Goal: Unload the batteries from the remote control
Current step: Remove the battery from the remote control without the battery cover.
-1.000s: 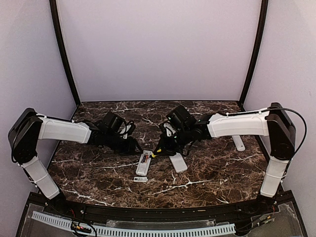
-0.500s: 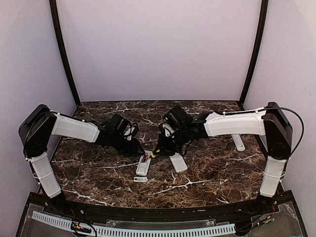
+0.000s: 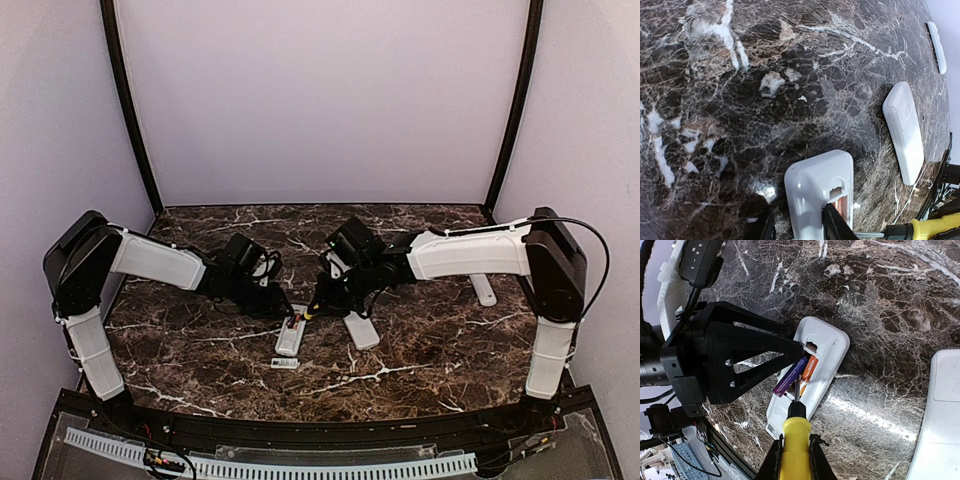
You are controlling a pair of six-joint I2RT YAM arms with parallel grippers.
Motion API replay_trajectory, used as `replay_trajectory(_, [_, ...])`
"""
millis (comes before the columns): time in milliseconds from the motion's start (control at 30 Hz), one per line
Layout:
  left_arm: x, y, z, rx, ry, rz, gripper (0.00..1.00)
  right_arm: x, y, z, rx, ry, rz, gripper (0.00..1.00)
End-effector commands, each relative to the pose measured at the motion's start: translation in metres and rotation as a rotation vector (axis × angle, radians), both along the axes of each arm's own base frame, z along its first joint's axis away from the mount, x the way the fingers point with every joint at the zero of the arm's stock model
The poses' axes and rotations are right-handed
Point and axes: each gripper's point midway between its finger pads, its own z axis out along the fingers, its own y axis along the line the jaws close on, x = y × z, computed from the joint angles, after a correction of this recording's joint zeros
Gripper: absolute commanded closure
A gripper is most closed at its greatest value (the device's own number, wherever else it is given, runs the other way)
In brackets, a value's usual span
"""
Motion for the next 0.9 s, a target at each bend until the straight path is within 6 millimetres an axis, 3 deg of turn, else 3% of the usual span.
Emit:
replay_trajectory(0, [0.010, 0.007, 0.015, 0.020, -0.059, 0.032, 0.63, 0.007, -0.010, -0.021, -0.075, -0.009, -0.050, 1.00])
replay_trajectory(200, [0.011, 0.031, 0.032, 0.070, -0.136, 0.111, 0.36, 0.011, -0.009, -0.021, -0.070, -0.032, -0.055, 1.00])
replay_trajectory(333, [0.003, 0.041, 0.040, 0.060, -0.165, 0.133, 0.28, 0.013, -0.008, -0.020, -0.066, -0.043, -0.056, 1.00])
replay_trajectory(500, [-0.010, 0.043, 0.044, 0.028, -0.174, 0.103, 0.26, 0.018, -0.008, -0.015, -0.055, -0.074, -0.067, 1.00])
replay_trajectory(633, [-0.026, 0.045, 0.033, 0.021, -0.131, 0.067, 0.27, 0.021, -0.005, -0.011, -0.043, -0.092, -0.071, 1.00])
replay_trajectory(867, [-0.032, 0.047, 0.031, 0.004, -0.136, 0.061, 0.28, 0.026, -0.009, 0.003, -0.020, -0.134, -0.104, 1.00])
